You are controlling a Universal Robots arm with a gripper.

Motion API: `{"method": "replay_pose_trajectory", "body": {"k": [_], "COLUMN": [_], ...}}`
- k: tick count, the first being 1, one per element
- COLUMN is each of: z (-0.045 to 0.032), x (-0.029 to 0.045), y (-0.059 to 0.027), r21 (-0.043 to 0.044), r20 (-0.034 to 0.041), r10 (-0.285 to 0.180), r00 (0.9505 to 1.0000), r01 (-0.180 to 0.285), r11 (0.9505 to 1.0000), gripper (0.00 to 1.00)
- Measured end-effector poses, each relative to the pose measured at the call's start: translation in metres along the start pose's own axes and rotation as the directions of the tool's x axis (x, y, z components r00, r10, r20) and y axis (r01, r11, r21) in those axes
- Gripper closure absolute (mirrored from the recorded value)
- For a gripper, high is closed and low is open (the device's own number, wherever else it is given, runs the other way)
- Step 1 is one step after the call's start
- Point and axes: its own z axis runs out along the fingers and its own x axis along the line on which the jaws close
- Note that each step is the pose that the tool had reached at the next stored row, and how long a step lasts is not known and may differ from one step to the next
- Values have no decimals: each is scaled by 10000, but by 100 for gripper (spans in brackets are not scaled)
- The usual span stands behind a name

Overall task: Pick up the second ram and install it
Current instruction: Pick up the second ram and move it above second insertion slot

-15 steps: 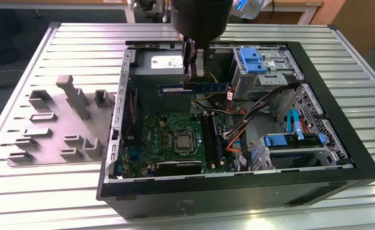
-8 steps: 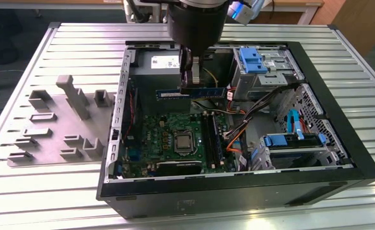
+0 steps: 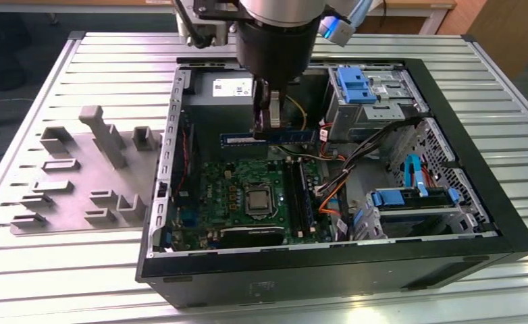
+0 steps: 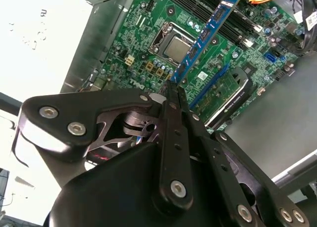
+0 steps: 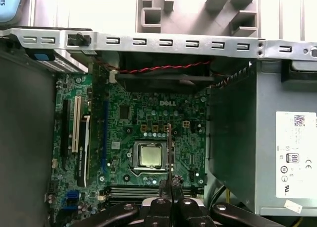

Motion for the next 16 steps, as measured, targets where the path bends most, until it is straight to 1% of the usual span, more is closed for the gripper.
{"method": "replay_pose_trajectory", "body": {"k": [6,11,14,16], "z": [106,115,149,155], "x": [9,10,13,13], "y": [-6,-7,-9,-10], "r21": [0,0,4,4], "r20": [1,0,9,7], "r10": [7,28,124,149], "r00": [10000,10000,9999,9999], "r01": [-7,-28,-124,-149], "r11": [10000,10000,9999,9999], "gripper": [88,88,88,88]}}
